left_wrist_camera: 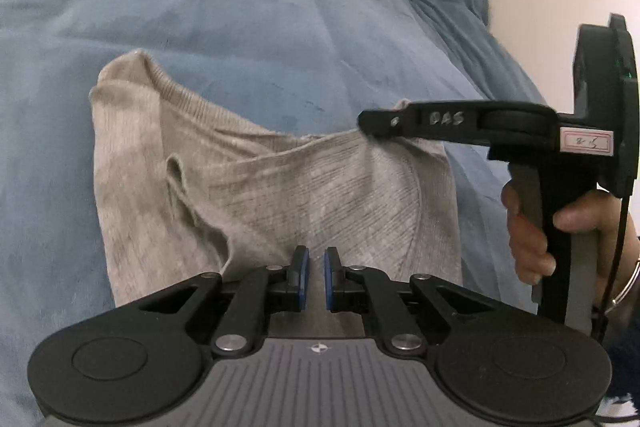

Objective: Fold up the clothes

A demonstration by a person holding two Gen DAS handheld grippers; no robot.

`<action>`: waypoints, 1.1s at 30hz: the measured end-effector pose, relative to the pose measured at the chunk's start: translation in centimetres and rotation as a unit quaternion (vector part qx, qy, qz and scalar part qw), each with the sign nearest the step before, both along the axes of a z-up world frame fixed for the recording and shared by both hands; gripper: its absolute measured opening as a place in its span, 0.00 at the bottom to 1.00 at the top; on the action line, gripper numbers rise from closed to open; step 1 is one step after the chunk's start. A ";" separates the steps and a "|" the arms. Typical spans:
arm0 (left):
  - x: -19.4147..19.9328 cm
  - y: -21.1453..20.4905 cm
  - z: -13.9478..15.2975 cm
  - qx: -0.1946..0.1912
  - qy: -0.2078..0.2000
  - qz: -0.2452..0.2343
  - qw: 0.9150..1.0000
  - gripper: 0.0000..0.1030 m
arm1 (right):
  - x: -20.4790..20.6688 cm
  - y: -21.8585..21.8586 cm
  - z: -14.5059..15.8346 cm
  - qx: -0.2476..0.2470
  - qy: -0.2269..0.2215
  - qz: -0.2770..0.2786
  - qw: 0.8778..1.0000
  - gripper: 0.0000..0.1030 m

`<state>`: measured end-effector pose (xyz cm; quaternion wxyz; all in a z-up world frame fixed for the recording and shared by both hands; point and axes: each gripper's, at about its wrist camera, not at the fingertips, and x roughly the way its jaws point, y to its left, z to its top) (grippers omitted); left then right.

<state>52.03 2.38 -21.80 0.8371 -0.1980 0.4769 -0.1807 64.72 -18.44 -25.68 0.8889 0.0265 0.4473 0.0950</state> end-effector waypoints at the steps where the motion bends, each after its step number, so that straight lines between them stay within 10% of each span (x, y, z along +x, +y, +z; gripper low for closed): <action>1: 0.0 0.4 0.1 -0.007 0.004 0.005 1.000 0.06 | -0.5 -0.1 0.4 0.004 0.000 -0.001 1.000 0.05; 33: -6.1 1.6 1.5 0.067 -0.032 -0.050 0.996 0.06 | -17.6 3.1 1.8 0.032 0.061 0.042 0.997 0.11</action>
